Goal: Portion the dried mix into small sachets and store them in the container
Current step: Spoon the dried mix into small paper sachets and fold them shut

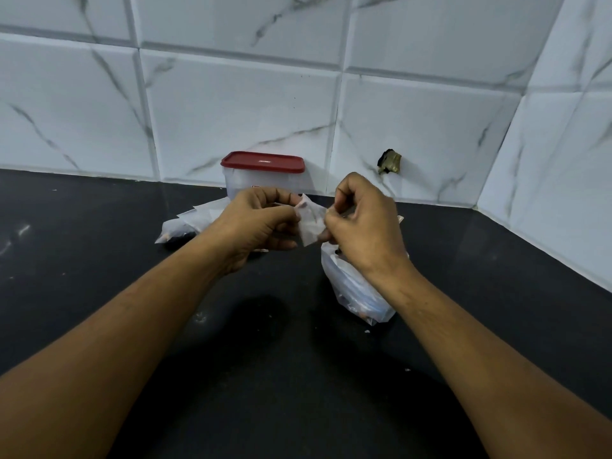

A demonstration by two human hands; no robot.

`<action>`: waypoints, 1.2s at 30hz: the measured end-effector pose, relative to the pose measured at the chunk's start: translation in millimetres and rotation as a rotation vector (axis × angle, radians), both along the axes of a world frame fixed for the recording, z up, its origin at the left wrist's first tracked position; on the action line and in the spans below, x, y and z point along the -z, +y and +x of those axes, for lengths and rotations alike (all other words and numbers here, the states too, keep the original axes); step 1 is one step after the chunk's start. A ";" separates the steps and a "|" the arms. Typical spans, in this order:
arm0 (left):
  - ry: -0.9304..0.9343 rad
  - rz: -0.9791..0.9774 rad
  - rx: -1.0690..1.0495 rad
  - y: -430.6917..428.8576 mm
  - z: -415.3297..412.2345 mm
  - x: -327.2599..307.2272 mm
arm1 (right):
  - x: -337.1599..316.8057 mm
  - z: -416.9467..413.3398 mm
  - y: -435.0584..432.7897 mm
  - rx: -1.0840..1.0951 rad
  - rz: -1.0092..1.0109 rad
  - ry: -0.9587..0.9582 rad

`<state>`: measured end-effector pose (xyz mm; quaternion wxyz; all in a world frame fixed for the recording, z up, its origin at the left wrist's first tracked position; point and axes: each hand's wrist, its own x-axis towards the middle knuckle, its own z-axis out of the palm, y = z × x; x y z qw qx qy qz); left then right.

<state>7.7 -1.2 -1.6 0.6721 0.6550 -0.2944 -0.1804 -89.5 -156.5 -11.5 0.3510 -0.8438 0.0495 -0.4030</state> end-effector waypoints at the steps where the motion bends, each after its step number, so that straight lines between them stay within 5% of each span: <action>1: -0.003 0.010 -0.008 0.9 0.5 -0.6 | -0.4 -2.0 -2.5 0.004 0.018 -0.003; 17: -0.080 0.019 -0.057 5.2 -1.2 -4.3 | -9.3 -9.0 -3.5 -0.003 -0.647 0.388; 28: -0.130 0.059 -0.110 7.6 2.5 -4.1 | -15.2 -16.7 5.0 -0.091 -0.893 0.162; 36: -0.174 0.077 -0.058 7.3 3.3 -3.3 | -13.4 -15.8 6.1 -0.167 -0.905 0.163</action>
